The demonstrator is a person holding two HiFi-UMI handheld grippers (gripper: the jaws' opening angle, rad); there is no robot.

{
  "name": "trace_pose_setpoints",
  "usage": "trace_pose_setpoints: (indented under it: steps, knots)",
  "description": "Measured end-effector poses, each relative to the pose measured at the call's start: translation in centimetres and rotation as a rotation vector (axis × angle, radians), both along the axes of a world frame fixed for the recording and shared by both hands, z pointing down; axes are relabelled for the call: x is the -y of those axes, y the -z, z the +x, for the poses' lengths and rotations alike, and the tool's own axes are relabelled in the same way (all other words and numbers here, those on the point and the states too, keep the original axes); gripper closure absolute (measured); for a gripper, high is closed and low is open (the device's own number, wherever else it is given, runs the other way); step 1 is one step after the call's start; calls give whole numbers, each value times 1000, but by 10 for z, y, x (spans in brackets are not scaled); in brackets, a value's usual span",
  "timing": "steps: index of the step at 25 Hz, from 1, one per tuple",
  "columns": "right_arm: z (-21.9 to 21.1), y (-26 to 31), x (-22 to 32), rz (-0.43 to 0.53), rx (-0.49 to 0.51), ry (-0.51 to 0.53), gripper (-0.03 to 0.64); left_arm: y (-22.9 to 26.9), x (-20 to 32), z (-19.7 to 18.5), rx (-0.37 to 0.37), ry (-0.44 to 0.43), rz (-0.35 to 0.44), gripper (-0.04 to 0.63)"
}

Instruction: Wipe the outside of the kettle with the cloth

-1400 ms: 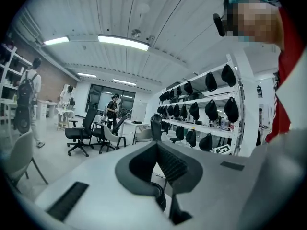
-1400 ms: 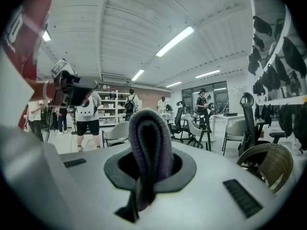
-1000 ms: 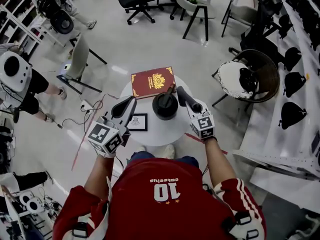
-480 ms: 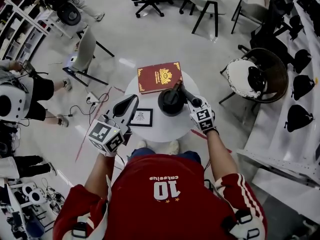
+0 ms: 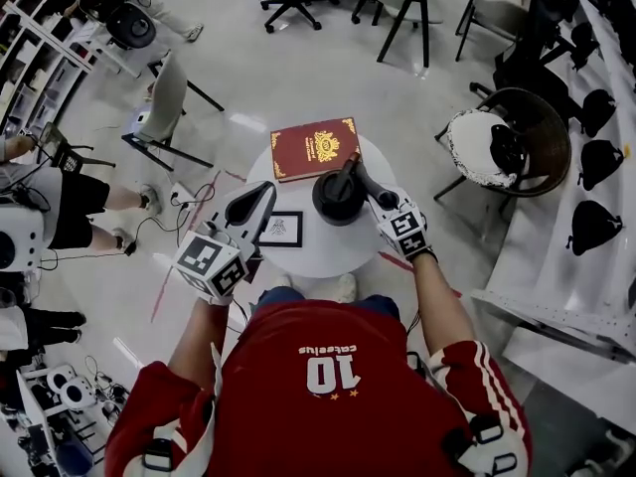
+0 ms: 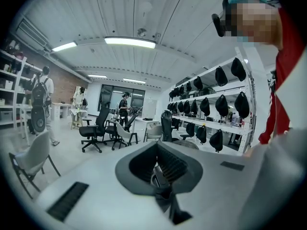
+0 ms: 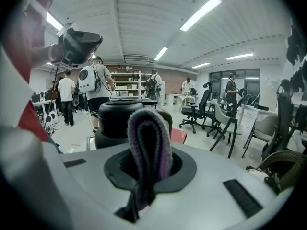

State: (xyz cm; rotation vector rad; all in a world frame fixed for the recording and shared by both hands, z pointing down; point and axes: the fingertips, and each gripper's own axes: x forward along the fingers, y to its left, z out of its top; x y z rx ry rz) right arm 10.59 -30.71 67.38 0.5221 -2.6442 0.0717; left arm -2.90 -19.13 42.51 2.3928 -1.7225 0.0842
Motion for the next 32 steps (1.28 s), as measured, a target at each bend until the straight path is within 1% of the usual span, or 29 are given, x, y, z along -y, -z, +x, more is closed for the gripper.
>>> trace_pose_setpoints:
  steps: [9, 12, 16, 22, 32]
  knots:
    - [10, 4, -15, -18, 21, -39, 571, 3, -2, 2, 3, -27, 1, 588]
    - [12, 12, -21, -17, 48, -70, 571, 5, 0, 4, 2, -43, 9, 588]
    - [19, 1, -32, -45, 31, -98, 570, 4, 2, 6, -4, -75, 10, 588]
    - [19, 3, -46, -49, 27, -149, 570, 5, -2, -5, -22, -115, 1, 588]
    - [12, 20, -72, -46, 9, -241, 571, 18, -9, -27, -55, -199, 14, 588]
